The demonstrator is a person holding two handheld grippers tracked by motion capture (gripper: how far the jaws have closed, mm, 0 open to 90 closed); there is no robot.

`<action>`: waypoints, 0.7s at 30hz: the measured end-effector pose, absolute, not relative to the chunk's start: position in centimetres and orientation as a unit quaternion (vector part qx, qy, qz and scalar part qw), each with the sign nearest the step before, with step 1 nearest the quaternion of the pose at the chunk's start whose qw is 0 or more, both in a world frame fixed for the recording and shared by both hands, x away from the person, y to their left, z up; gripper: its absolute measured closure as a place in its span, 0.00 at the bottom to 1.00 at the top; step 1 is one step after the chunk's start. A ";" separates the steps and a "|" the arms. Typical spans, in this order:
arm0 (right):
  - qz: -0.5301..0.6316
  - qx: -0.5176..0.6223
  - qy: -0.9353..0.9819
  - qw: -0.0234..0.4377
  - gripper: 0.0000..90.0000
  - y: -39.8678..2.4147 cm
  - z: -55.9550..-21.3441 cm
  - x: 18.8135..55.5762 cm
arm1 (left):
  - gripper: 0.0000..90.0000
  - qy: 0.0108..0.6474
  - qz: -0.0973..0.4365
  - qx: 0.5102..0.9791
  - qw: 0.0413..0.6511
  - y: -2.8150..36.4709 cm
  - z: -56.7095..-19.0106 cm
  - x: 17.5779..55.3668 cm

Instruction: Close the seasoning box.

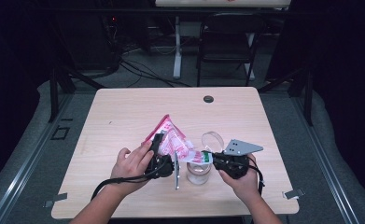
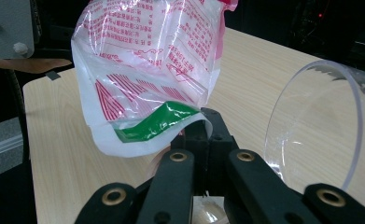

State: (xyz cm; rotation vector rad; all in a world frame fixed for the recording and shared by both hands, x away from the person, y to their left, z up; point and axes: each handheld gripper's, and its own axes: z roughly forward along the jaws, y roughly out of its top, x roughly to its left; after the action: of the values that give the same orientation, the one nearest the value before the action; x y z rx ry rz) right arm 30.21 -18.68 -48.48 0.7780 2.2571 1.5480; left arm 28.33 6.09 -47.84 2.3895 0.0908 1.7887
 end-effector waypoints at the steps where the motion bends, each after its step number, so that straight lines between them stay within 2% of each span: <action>1: 0.538 0.271 0.785 0.148 1.00 -18.7 -48.5 30.2 | 0.73 0.031 0.596 0.799 0.074 6.0 -47.8 28.3; 21: 0.536 0.272 0.785 0.150 1.00 -18.8 -48.7 30.1 | 0.73 0.023 0.603 0.794 0.076 5.9 -47.6 28.2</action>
State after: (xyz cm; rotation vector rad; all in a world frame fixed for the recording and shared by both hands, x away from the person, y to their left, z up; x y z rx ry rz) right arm 30.12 -18.83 -48.75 0.7804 2.2552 1.5401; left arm 28.18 5.85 -47.59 2.3797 0.0680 1.8075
